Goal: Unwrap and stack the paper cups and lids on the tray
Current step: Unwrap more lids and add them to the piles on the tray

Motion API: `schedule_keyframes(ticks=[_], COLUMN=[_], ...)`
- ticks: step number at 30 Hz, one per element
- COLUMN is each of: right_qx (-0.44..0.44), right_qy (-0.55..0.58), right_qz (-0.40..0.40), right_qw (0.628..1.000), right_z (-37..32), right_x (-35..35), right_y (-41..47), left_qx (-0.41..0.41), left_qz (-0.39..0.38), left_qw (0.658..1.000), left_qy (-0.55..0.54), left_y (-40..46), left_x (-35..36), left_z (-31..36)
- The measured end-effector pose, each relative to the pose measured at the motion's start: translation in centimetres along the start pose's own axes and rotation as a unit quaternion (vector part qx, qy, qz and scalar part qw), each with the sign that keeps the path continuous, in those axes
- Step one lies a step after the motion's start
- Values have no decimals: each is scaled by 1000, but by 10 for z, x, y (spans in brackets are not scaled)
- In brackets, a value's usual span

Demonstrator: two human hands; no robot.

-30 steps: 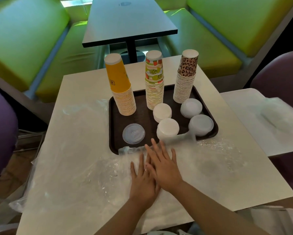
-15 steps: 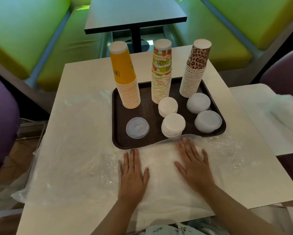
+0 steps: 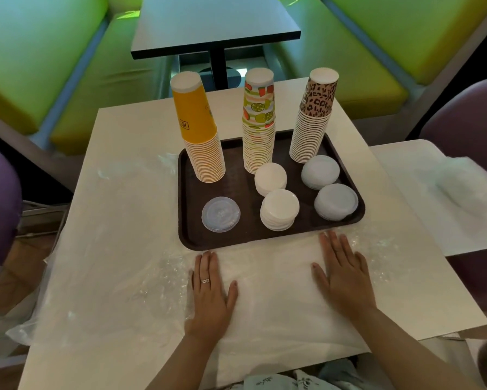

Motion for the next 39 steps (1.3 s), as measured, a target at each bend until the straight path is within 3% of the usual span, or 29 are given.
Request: schedule_keyframes(ticks=[5,9,11,17,23,31,39], right_qx=[5,-4,-5,-32,-3,72,137], right_qy=[13,59,120,234,269,242,212], right_qz=[4,-8,23,141,240,290,249], right_qw=[1000,998,993,961,933,923,935], right_z=[1,-5,-9,10,83,187,272], right_x=[2,-10,-29,-117,-194,-250,-247], right_y=[3,9,10,24,64,107,151], left_qx=[-29,-96,-100,-58,54,116,52], left_qz=[-2,72,114,153,179,123,-49], left_qw=[1000,990,982,967,954,954,960], left_qy=[-6,-77,-115,-196,-236,-249,-271], left_y=[1,13,26,75,130,198,232], left_x=[-7,-45,-65,-116,-138,-110,-30], left_z=[-1,21,43,142,255,396,487])
Point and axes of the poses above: each hand's wrist, its own y-axis towards the middle knuckle, its own x-axis out of the palm, z = x × y, the point moved 4 cm from there along y, towards the middle knuckle, and after that the axes turned 12 degrees about y, right-handed, at the moved point
